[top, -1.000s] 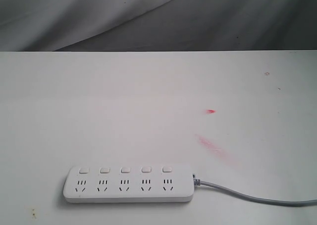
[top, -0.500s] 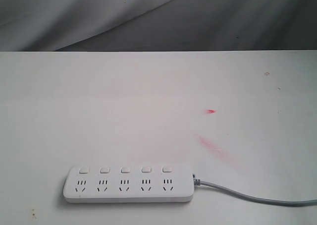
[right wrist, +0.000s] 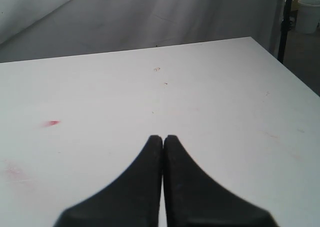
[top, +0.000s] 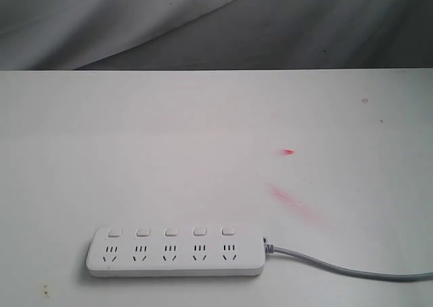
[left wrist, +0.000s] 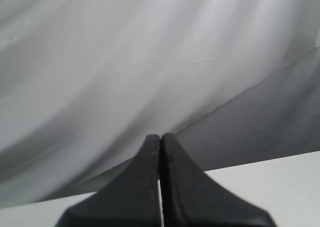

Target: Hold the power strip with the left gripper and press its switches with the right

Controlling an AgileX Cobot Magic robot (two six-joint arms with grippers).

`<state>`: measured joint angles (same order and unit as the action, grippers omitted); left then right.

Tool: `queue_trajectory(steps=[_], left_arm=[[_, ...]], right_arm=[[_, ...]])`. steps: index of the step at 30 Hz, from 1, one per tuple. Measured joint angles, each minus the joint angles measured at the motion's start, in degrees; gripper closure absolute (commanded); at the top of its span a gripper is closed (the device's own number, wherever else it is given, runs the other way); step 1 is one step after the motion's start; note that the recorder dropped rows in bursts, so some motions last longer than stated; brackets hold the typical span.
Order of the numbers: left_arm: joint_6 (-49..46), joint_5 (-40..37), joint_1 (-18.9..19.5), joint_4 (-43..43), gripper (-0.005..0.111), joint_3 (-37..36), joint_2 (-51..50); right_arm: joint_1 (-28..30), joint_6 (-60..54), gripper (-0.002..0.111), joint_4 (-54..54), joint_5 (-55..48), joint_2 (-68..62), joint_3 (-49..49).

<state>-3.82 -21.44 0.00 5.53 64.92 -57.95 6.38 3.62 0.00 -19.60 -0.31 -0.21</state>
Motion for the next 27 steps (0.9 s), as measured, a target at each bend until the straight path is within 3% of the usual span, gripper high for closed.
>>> queue_trajectory(steps=[7,27], left_arm=[[-9.06,-1.27,0.00,0.00,0.106,4.79,-0.10],[-11.99,8.28,-0.02,-8.34,0.106,5.09,-17.36]], right_arm=[[0.00,0.00,0.108,0.00,0.00,0.00,0.00],[0.00,0.00,0.108,0.00,0.00,0.00,0.00]])
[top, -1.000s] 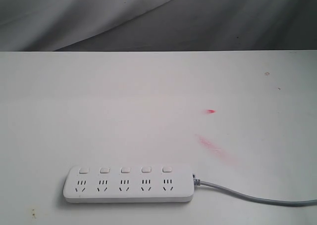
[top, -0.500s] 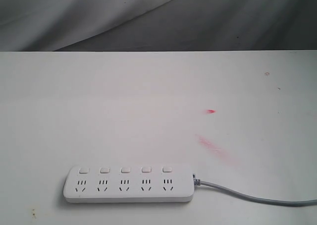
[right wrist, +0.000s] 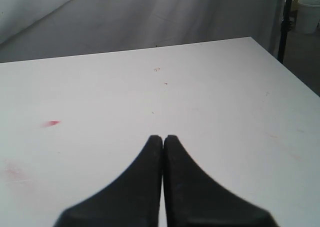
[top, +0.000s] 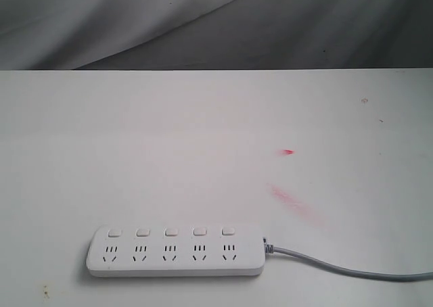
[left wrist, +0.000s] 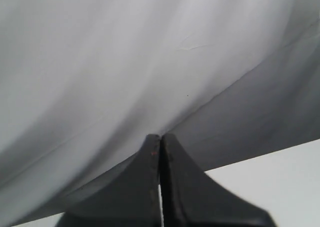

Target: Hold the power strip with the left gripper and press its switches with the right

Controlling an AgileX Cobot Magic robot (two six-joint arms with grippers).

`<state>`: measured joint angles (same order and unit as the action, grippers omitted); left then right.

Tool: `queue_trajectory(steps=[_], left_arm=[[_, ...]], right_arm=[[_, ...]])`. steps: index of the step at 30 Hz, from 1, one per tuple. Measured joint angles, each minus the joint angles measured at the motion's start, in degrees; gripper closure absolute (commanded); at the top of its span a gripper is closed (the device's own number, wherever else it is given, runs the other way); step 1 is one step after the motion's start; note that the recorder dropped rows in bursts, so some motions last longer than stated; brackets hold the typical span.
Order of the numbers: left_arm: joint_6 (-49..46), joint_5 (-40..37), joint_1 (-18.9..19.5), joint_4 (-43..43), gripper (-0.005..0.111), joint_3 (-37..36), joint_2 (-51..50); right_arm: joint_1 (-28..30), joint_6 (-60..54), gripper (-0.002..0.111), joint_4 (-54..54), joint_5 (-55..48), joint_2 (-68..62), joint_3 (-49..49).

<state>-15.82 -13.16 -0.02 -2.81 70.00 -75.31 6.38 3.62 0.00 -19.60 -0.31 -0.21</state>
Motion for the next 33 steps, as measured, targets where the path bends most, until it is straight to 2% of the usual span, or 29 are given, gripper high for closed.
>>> queue_trajectory(steps=[2,5,9,12,15,18,23,25,29,33], left_arm=[[-4.20,0.36,-0.10,-3.51,0.106,0.00,-0.90],[-18.87,0.63,-0.68,-15.69,0.106,0.00,-1.48],[-46.73,-1.18,-1.31,-36.53,0.106,0.00,-1.48],[-64.18,-3.27,-1.19,-48.99,0.106,0.00,-1.48],[-75.08,-4.20,-0.33,-61.53,0.106,0.00,-1.48],[-78.97,-4.30,1.61,-72.58,0.106,0.00,-1.48],[-82.42,-4.78,7.47,-80.76,0.106,0.00,-1.48],[-85.85,-7.76,10.27,-82.05,0.106,-0.57,-1.48],[-93.30,-20.59,15.61,-81.10,0.106,-1.88,-2.16],[-94.98,-31.81,17.88,-75.23,0.106,-2.15,-4.70]], right_arm=[[0.00,0.00,0.108,0.00,0.00,0.00,0.00],[0.00,0.00,0.108,0.00,0.00,0.00,0.00],[0.00,0.00,0.108,0.00,0.00,0.00,0.00],[0.00,0.00,0.108,0.00,0.00,0.00,0.00],[0.00,0.00,0.108,0.00,0.00,0.00,0.00],[0.00,0.00,0.108,0.00,0.00,0.00,0.00],[0.00,0.00,0.108,0.00,0.00,0.00,0.00],[0.00,0.00,0.108,0.00,0.00,0.00,0.00],[0.00,0.00,0.108,0.00,0.00,0.00,0.00],[0.00,0.00,0.108,0.00,0.00,0.00,0.00]])
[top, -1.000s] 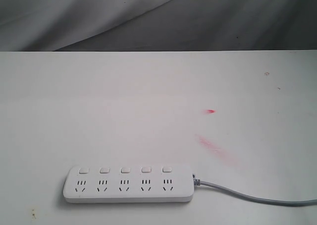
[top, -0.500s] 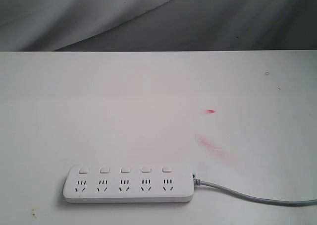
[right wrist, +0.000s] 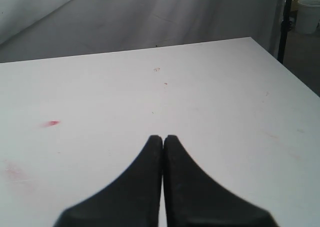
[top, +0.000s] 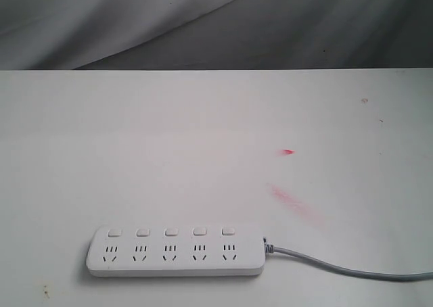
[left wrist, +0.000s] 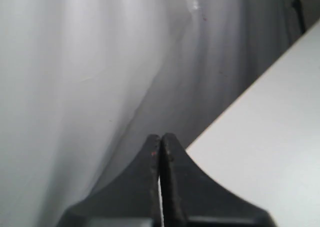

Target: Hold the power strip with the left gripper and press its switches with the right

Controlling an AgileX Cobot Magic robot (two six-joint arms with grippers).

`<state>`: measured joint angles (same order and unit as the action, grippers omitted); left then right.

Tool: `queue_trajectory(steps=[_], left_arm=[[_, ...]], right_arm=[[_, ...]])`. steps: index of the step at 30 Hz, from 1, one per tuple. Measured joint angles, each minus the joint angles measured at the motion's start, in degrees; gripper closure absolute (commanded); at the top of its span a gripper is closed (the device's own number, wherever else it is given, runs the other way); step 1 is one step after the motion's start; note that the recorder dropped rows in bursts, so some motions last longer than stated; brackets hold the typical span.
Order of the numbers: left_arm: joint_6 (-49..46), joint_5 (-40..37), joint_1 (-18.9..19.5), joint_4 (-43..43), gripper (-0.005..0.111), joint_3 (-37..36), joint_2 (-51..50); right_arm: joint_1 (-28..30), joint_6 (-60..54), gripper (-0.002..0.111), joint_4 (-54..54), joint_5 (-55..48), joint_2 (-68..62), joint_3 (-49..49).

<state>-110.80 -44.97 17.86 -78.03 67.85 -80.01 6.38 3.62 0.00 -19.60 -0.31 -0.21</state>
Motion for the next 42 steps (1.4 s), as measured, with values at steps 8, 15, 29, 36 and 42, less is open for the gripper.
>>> queue_trajectory(steps=[8,15,29,36,42], left_arm=[[1.09,-11.95,4.55,9.35,0.106,-0.13,-6.26],[3.76,-21.10,8.77,12.42,0.106,-0.28,-9.38],[3.87,-24.45,9.03,25.02,0.106,-0.28,-9.38],[0.57,-24.52,9.03,26.72,0.106,-0.28,-9.88],[-8.62,-24.72,9.03,43.19,0.106,-0.28,-18.78]], right_arm=[[0.00,0.00,0.108,0.00,0.00,0.00,0.00],[0.00,0.00,0.108,0.00,0.00,0.00,0.00],[0.00,0.00,0.108,0.00,0.00,0.00,0.00],[0.00,0.00,0.108,0.00,0.00,0.00,0.00],[0.00,0.00,0.108,0.00,0.00,0.00,0.00]])
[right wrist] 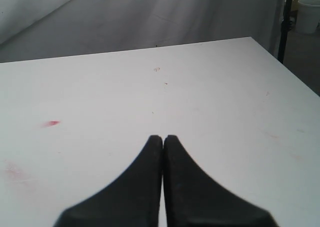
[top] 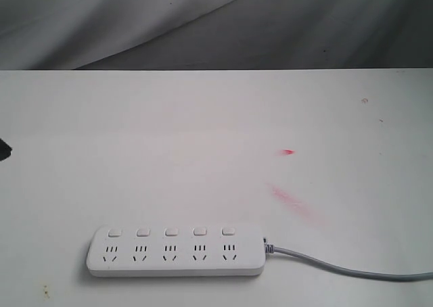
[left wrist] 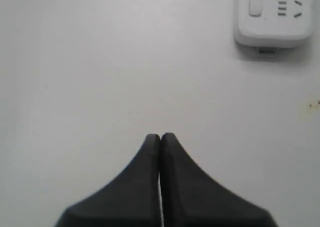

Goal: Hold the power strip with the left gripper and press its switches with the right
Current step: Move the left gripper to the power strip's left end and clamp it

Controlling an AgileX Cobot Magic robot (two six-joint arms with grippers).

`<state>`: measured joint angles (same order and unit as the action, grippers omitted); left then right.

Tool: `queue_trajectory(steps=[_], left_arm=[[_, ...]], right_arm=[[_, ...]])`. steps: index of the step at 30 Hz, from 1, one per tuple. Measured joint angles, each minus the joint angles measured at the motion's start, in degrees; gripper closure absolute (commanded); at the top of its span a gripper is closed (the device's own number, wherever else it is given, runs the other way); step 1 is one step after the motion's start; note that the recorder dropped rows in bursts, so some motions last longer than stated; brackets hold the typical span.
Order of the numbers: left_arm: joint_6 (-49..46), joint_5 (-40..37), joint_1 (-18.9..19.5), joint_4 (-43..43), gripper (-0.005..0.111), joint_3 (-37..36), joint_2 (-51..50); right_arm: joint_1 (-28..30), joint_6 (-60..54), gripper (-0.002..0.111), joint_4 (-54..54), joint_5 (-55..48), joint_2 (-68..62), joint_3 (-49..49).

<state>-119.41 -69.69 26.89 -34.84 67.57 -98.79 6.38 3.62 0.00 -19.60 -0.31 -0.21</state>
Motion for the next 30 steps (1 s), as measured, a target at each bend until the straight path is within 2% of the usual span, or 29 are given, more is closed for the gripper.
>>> queue_trajectory(steps=[2,4,9,11,12,19,24,30], left_arm=[[-0.11,0.00,0.08,2.14,0.103,0.00,-4.13],[-0.11,0.11,0.08,1.82,0.092,0.00,-6.53],[-0.11,0.11,0.08,-1.55,0.048,0.00,-7.84],[-0.11,0.11,-0.18,-1.98,0.033,0.00,-7.92],[-0.11,0.11,-0.43,-1.98,0.030,0.00,-7.92],[-0.11,0.11,-1.95,0.30,0.027,-2.56,-7.92],[-0.11,0.11,-4.17,1.52,0.027,-6.79,-7.92],[-0.11,0.21,-4.95,1.52,0.027,-11.74,-7.92]], right_arm=[[0.00,0.00,0.108,0.00,0.00,0.00,0.00],[0.00,0.00,0.108,0.00,0.00,0.00,0.00],[0.00,0.00,0.108,0.00,0.00,0.00,0.00],[0.00,0.00,0.108,0.00,0.00,0.00,0.00],[0.00,0.00,0.108,0.00,0.00,0.00,0.00],[0.00,0.00,0.108,0.00,0.00,0.00,0.00],[0.00,0.00,0.108,0.00,0.00,0.00,0.00],[0.00,0.00,0.108,0.00,0.00,0.00,0.00]])
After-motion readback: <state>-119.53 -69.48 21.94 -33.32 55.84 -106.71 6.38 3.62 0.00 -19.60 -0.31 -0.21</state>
